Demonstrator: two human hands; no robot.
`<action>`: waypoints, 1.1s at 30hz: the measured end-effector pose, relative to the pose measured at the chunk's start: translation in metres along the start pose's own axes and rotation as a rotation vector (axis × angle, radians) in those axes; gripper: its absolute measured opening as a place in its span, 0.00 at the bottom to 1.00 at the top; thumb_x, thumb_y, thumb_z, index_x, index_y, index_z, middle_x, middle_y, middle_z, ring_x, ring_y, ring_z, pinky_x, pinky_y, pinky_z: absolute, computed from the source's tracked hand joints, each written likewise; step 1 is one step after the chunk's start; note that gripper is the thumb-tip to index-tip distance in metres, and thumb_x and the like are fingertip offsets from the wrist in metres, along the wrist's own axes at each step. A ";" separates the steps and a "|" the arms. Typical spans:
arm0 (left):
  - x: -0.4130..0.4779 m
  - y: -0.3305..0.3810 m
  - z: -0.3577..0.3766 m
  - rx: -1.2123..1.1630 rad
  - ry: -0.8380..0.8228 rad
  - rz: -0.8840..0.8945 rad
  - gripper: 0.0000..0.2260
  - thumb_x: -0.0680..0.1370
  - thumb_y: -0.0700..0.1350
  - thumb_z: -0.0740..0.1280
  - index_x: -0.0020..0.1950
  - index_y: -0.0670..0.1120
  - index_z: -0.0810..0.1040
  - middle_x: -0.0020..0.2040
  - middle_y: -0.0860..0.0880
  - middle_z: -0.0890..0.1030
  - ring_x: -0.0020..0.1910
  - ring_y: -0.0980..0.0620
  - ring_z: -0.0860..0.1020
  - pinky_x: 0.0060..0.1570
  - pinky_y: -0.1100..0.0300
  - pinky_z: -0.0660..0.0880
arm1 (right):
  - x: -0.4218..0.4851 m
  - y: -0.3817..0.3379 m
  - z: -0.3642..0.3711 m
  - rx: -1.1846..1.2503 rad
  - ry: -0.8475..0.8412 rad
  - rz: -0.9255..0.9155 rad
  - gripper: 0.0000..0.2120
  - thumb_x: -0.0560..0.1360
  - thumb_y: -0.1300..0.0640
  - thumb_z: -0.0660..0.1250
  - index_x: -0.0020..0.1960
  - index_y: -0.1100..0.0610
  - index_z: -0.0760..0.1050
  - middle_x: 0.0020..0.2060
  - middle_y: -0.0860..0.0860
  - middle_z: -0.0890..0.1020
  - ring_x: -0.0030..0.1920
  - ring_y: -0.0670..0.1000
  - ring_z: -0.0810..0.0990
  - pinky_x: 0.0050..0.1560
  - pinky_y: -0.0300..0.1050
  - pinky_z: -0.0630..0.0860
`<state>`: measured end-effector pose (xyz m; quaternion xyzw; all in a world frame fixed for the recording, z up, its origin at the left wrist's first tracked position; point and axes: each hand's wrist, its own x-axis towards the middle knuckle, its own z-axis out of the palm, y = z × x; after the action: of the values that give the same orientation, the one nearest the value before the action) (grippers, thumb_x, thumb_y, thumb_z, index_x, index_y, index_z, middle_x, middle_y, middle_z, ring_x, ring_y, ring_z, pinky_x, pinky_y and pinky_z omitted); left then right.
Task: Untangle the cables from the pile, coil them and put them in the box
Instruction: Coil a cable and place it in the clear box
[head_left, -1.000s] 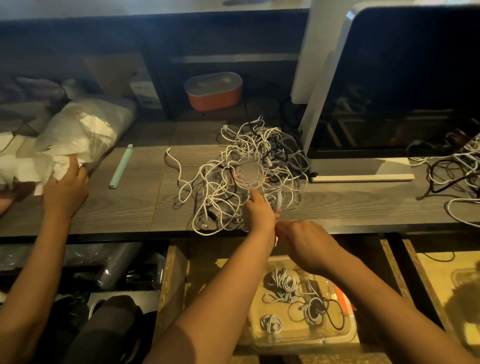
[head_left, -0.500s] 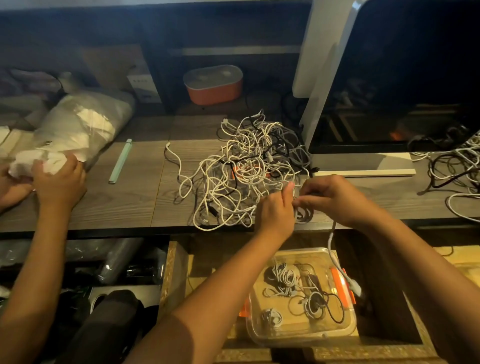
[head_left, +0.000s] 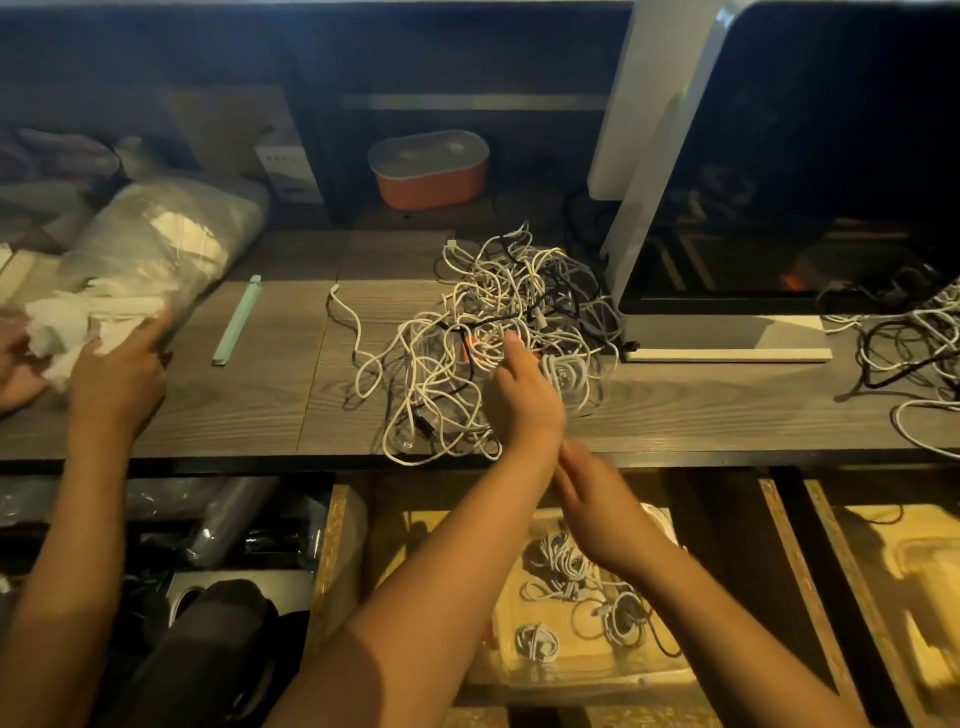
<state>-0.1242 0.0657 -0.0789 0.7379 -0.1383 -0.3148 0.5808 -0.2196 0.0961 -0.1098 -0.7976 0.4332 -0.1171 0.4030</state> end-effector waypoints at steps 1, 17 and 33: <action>0.003 0.000 -0.003 0.126 -0.004 0.111 0.27 0.82 0.56 0.49 0.30 0.44 0.72 0.31 0.45 0.76 0.33 0.46 0.74 0.32 0.57 0.63 | 0.000 -0.001 0.001 -0.084 -0.020 -0.024 0.08 0.81 0.56 0.55 0.56 0.52 0.72 0.46 0.50 0.80 0.45 0.48 0.78 0.47 0.48 0.76; 0.013 -0.020 -0.009 0.165 -0.321 0.061 0.26 0.81 0.57 0.53 0.38 0.38 0.77 0.34 0.42 0.78 0.35 0.47 0.77 0.41 0.53 0.75 | 0.007 -0.024 -0.055 -0.346 -0.251 -0.259 0.09 0.80 0.56 0.59 0.44 0.50 0.75 0.30 0.40 0.69 0.31 0.39 0.70 0.34 0.33 0.64; 0.012 -0.030 -0.009 0.366 -0.265 0.465 0.22 0.83 0.48 0.53 0.28 0.47 0.64 0.24 0.52 0.65 0.23 0.56 0.64 0.26 0.61 0.58 | 0.002 -0.008 -0.053 -0.390 -0.180 -0.182 0.06 0.79 0.54 0.60 0.48 0.51 0.77 0.35 0.44 0.77 0.35 0.42 0.77 0.41 0.38 0.76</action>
<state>-0.1143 0.0744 -0.1100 0.7313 -0.4321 -0.2368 0.4716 -0.2417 0.0678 -0.0694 -0.9034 0.3362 0.0045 0.2661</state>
